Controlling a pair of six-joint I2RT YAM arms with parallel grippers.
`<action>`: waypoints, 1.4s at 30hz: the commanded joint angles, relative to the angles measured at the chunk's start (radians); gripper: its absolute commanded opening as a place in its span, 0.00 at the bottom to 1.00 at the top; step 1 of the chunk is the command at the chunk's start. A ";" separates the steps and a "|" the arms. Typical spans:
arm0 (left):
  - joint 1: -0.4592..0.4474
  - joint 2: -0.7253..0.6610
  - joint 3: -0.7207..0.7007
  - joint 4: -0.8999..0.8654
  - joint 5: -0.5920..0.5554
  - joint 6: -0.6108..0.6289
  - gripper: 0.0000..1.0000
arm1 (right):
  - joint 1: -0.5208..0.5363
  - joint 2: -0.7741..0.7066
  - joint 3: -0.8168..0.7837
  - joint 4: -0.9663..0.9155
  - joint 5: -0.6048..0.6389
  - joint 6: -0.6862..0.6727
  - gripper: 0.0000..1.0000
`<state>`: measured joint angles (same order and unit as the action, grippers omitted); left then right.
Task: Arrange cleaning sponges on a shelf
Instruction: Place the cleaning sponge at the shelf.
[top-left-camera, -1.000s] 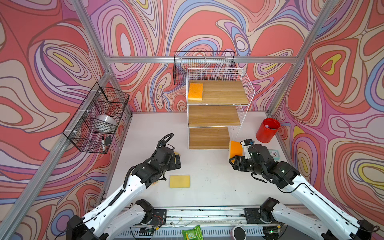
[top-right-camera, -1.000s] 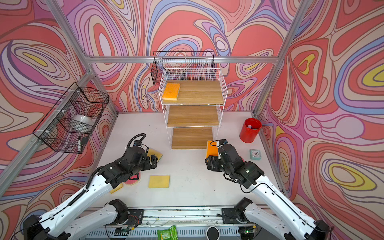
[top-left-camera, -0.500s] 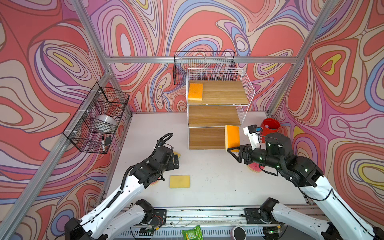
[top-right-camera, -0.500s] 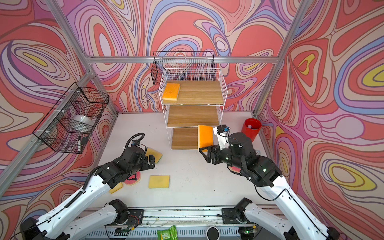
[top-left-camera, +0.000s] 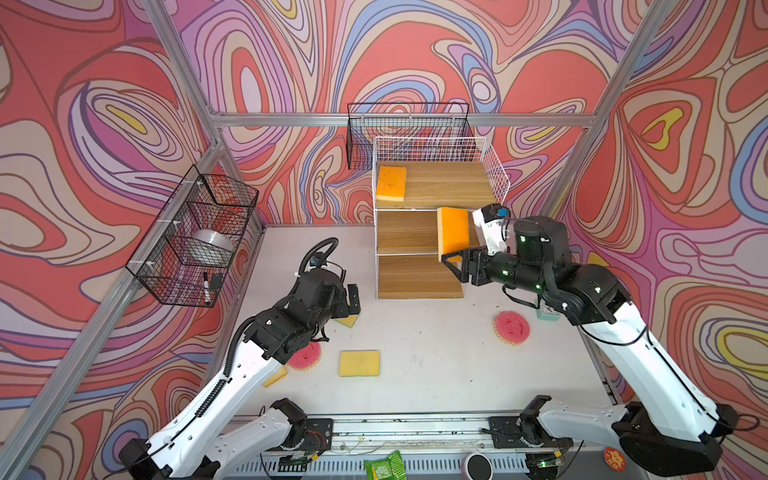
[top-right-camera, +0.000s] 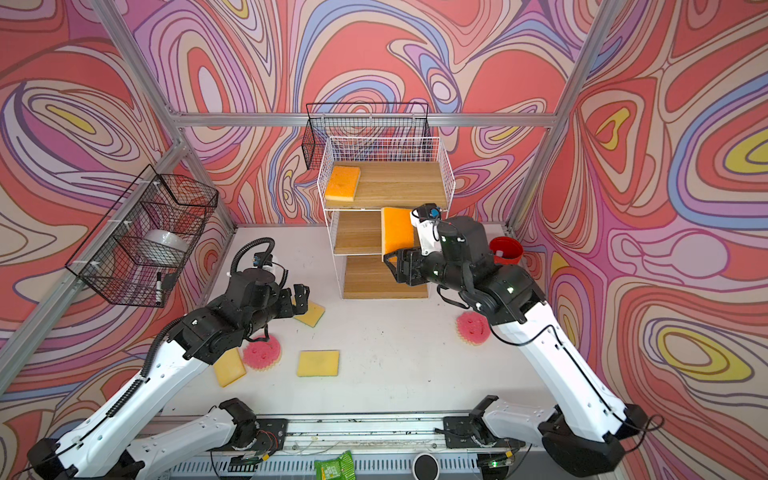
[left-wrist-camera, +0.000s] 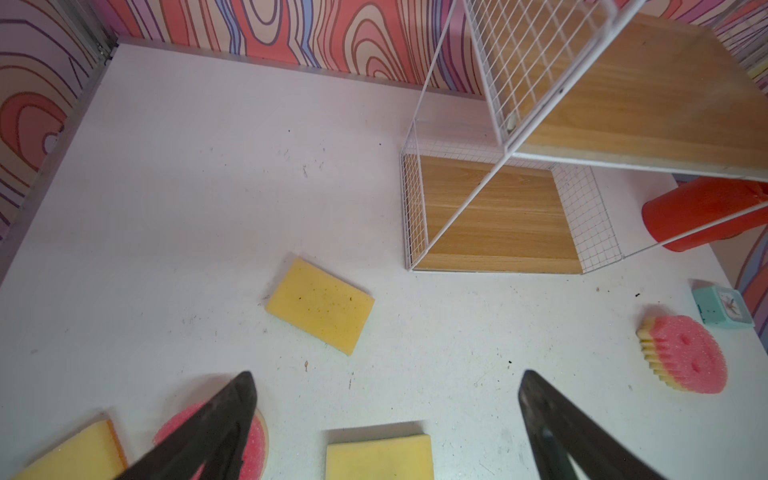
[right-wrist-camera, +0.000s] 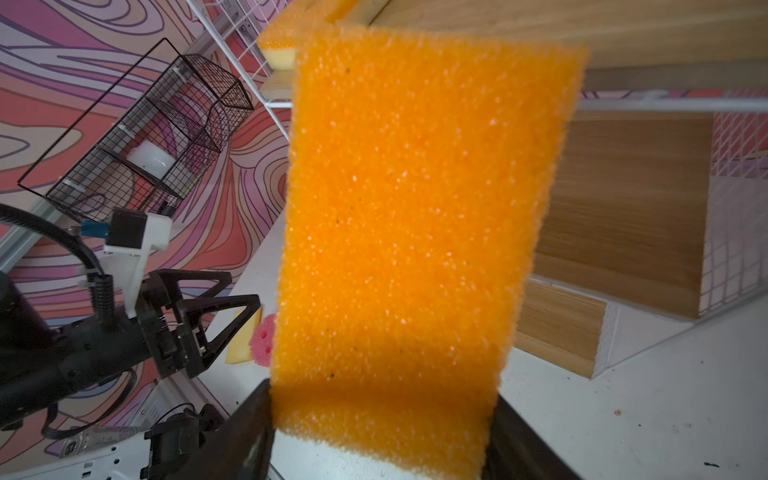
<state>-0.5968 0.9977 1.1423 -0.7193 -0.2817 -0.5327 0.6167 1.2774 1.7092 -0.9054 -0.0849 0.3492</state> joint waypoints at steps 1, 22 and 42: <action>-0.005 0.024 0.065 -0.038 -0.024 0.032 1.00 | 0.005 0.058 0.107 -0.022 0.071 -0.036 0.75; -0.005 0.015 -0.018 0.035 0.020 0.005 1.00 | -0.062 0.518 0.682 -0.090 0.071 0.020 0.74; -0.005 0.013 -0.066 0.061 0.034 0.006 1.00 | -0.082 0.607 0.756 -0.080 0.063 0.048 0.77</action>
<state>-0.5968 1.0203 1.0897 -0.6735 -0.2508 -0.5201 0.5381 1.8999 2.4870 -0.9913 -0.0334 0.3878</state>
